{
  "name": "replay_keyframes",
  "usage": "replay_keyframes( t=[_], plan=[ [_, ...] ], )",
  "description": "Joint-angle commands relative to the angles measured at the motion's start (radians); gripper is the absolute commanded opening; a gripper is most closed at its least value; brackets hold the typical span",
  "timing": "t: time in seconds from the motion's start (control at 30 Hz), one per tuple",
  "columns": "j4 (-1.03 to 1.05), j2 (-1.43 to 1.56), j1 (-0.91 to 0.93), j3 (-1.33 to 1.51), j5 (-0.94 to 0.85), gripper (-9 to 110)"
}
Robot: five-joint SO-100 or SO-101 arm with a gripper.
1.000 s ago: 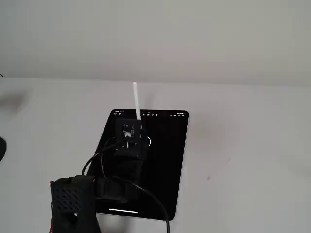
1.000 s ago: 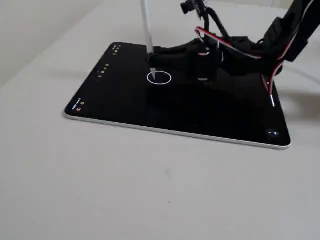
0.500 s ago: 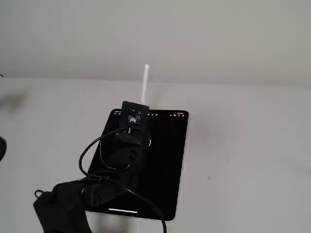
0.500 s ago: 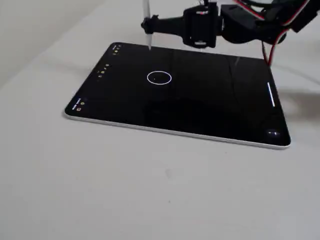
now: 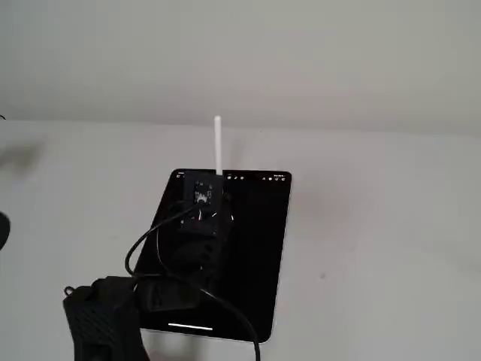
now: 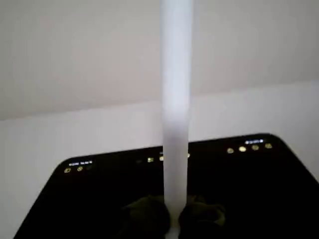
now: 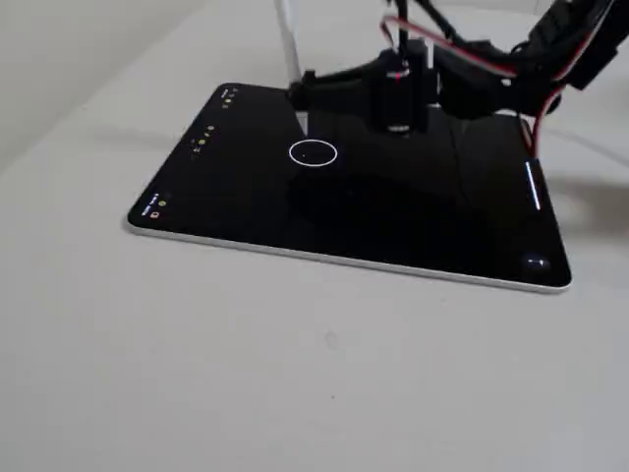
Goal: Draw 2 dots in a circle representing the eyes of a stickman
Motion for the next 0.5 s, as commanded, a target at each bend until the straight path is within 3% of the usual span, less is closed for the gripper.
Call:
replay_keyframes(
  t=[0.0,0.47],
  plan=[
    [-0.048,0.008,-0.011,-0.015,-0.02,0],
    [-0.049,-0.04,-0.005,-0.049,-0.041,0]
  ],
)
